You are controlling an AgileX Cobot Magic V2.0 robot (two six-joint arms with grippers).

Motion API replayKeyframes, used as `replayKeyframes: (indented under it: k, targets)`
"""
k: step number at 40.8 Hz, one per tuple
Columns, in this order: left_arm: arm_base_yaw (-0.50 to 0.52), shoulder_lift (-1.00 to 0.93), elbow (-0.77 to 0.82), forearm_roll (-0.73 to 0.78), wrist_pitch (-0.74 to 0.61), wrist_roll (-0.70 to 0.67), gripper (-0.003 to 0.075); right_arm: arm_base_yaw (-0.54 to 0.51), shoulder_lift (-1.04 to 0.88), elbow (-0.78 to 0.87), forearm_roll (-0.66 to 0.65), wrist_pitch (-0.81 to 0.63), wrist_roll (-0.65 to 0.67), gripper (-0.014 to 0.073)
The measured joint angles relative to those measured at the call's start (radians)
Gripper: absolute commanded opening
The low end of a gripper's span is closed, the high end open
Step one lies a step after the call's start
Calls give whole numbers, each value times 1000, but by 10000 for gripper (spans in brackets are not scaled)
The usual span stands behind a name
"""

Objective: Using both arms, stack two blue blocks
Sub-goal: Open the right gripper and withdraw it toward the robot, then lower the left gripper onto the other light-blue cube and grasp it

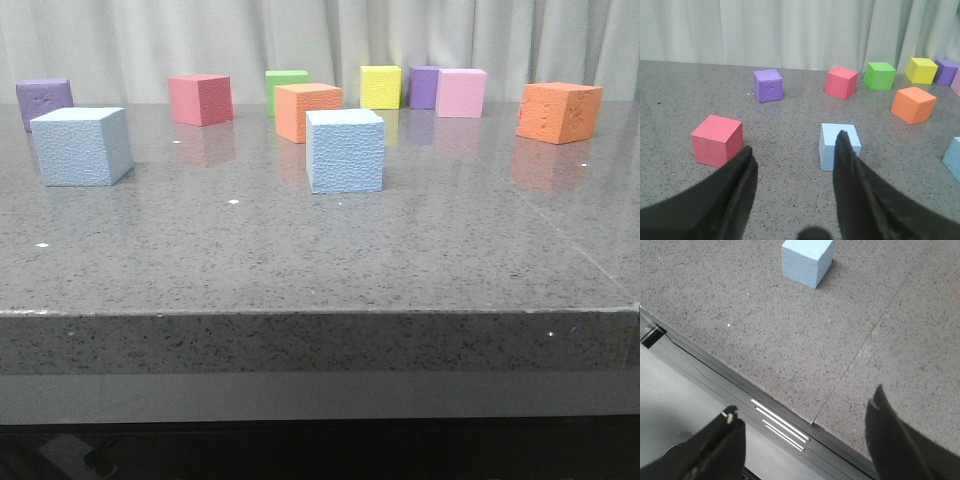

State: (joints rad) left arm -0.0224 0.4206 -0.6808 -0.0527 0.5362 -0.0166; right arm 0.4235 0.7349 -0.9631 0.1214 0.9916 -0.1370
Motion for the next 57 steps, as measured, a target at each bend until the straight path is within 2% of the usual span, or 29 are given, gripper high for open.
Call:
replayKeyframes:
  k: [22,24,28,31,42,45,57]
  targets:
    - [0,8,0,0,-31,0,353,0,-10,27,0,8,-2,517]
    - [0,14,0,0,-43,0,390,0,-10,27,0,8,-2,517]
    - [-2,50,-2,0,-43,8,531,0,-10,27,0,8,-2,517]
    - [-29,83,-12,7,-39,17,589,0,-10,27,0,8,-2,517]
    - [-257,296,-147,129,-16,27,587,0,-10,27,0,8,-2,517]
    - [-293,369,-196,147,-9,27,587,0,-10,27,0,8,-2,517]
    - [-315,716,-434,159,112,17,587,0,-10,27,0,8,-2,517]
